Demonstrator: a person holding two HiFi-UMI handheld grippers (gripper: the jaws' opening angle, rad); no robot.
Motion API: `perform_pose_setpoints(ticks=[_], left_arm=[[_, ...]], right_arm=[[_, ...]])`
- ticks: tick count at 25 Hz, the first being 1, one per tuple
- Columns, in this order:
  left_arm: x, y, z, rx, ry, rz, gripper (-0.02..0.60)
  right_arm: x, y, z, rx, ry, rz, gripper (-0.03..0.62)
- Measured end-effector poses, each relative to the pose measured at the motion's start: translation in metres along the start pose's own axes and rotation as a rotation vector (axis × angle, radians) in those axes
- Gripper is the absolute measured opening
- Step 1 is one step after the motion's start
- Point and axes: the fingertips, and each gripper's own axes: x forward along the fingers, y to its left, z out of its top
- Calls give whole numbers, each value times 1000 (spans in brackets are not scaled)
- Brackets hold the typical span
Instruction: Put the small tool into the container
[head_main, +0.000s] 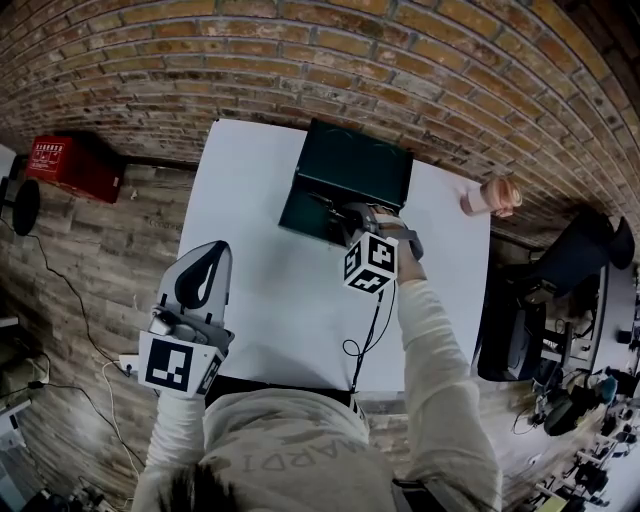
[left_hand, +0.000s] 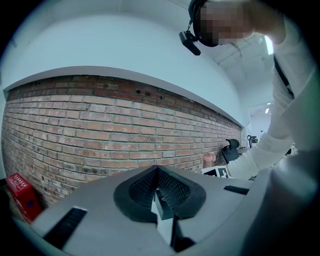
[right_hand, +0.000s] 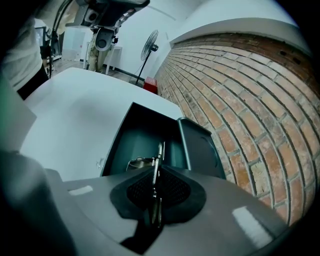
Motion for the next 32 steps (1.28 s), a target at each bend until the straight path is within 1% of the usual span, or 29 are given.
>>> perform_pose_setpoints(ticks=[11, 13, 19, 22, 29, 32], left_arm=[[-15, -4, -1, 0, -4, 14, 6], [-18, -3, -2, -1, -5, 13, 6], [-24, -2, -1, 2, -2, 2, 6], [-27, -2, -1, 3, -1, -6, 6], [-31, 2, -1, 3, -2, -34, 6], [-33, 3, 1, 4, -7, -44, 6]], right_arm=[[-3, 9, 2, -6, 24, 34, 40], [-3, 10, 2, -6, 30, 40, 61], [-5, 12, 2, -10, 52, 50, 66], [-7, 13, 1, 12, 68, 67, 80], [-15, 15, -4, 24, 121, 102, 103], [-19, 16, -9, 34, 149, 104, 106]])
